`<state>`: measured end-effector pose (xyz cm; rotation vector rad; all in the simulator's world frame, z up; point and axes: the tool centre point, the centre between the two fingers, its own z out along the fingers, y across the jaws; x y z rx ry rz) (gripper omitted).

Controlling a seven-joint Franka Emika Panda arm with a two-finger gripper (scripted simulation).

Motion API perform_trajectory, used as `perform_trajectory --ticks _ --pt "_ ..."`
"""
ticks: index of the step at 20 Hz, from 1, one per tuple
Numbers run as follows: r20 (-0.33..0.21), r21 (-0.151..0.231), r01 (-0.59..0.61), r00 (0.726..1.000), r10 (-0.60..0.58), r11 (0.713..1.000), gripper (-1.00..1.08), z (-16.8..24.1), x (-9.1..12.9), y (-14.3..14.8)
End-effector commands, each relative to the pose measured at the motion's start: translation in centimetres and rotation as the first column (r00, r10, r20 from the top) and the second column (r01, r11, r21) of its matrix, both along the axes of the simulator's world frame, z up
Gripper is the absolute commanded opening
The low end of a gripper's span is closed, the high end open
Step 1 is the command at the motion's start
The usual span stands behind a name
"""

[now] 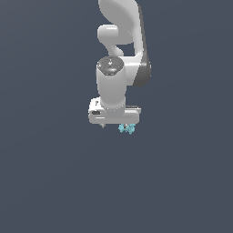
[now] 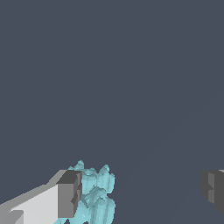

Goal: Pick up the object and move it to a goal position.

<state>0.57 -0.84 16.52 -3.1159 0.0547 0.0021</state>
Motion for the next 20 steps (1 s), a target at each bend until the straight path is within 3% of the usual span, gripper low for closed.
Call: perform_trajectory --ticks 1,13,20 --pt "0.000 0.000 -0.002 1.000 0.002 1.000 1.00 0.0 0.0 0.0" --pt "0.002 -0.002 -0.139 0.990 0.139 0.990 1.00 -0.4 -0.7 0.7" --pt "0.004 -0.005 -0.309 0.951 0.309 0.951 1.00 -1.0 -1.7 1.5"
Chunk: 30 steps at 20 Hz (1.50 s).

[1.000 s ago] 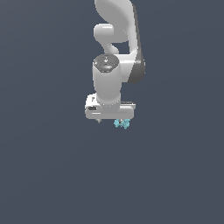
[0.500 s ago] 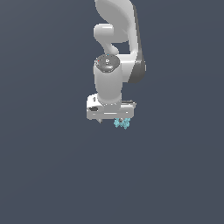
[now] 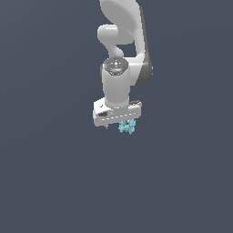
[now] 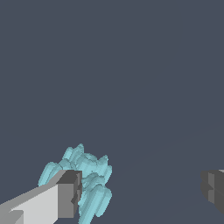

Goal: Pick up the object and move it to a goal position.

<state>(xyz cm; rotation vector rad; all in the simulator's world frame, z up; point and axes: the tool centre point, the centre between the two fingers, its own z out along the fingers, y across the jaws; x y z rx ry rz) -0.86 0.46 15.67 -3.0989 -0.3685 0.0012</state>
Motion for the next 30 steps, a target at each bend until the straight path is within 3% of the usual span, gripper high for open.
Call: perform_trajectory --ticks 1,7,14,21,30 --pt "0.001 -0.001 -0.073 0.997 0.073 0.997 1.00 -0.2 -0.4 0.4" --pt "0.003 -0.004 -0.254 0.967 0.254 0.967 1.00 -0.7 -1.4 1.3" --pt "0.005 -0.008 -0.456 0.890 0.456 0.890 1.00 -1.3 -2.6 2.3" --pt "0.005 -0.013 -0.637 0.771 0.637 0.771 1.00 -1.9 -3.9 3.4" --pt "0.005 -0.018 -0.816 0.577 0.817 0.577 1.00 -2.5 -5.5 4.6"
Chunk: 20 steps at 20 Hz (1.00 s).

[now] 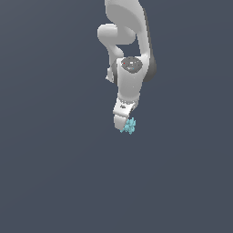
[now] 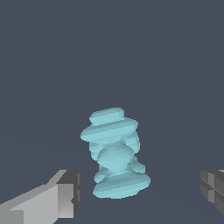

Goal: Pick up the object and move it to a goal position.

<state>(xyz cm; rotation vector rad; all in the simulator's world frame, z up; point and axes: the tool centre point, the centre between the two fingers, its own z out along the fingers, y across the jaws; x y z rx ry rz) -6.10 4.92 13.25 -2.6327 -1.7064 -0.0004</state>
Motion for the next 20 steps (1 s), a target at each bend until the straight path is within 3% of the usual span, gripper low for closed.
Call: perform_trajectory --ticks 1,10,20 --pt "0.001 -0.001 -0.065 0.998 0.065 0.998 1.00 -0.15 -0.40 0.30" --pt "0.002 -0.003 -0.201 0.980 0.201 0.980 1.00 -0.46 -1.25 0.95" --pt "0.002 -0.004 -0.217 0.976 0.217 0.976 1.00 -1.02 -1.37 1.03"
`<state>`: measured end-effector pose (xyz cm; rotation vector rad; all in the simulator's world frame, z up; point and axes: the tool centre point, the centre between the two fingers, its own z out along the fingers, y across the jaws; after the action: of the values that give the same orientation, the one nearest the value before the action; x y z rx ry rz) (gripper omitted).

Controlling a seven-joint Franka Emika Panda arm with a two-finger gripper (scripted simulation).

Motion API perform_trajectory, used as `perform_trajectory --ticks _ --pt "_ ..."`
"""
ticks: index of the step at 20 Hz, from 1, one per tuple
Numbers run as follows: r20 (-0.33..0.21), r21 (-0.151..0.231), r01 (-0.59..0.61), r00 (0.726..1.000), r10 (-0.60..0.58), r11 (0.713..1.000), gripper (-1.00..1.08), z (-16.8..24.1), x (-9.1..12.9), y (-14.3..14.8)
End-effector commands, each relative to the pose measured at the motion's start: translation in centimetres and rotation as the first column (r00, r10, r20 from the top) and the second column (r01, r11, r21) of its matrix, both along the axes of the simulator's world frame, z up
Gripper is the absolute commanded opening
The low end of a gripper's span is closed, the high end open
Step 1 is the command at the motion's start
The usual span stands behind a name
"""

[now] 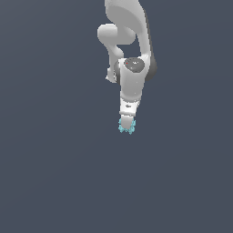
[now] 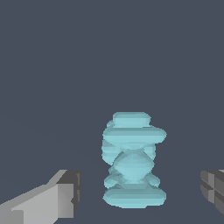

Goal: Pick up the object and move it to a goal position.

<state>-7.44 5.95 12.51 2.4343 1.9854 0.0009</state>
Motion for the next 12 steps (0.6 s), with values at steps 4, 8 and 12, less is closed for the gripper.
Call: perform_trajectory --ticks 4,8,12 --pt "-0.001 0.000 -0.002 1.000 0.002 1.000 1.00 -1.8 -0.1 0.0" --pt "-0.001 0.001 -0.004 1.000 0.004 1.000 1.00 -3.7 -0.1 0.0" --pt "-0.001 0.000 -0.005 1.000 0.005 1.000 1.00 -4.7 -0.1 0.0"
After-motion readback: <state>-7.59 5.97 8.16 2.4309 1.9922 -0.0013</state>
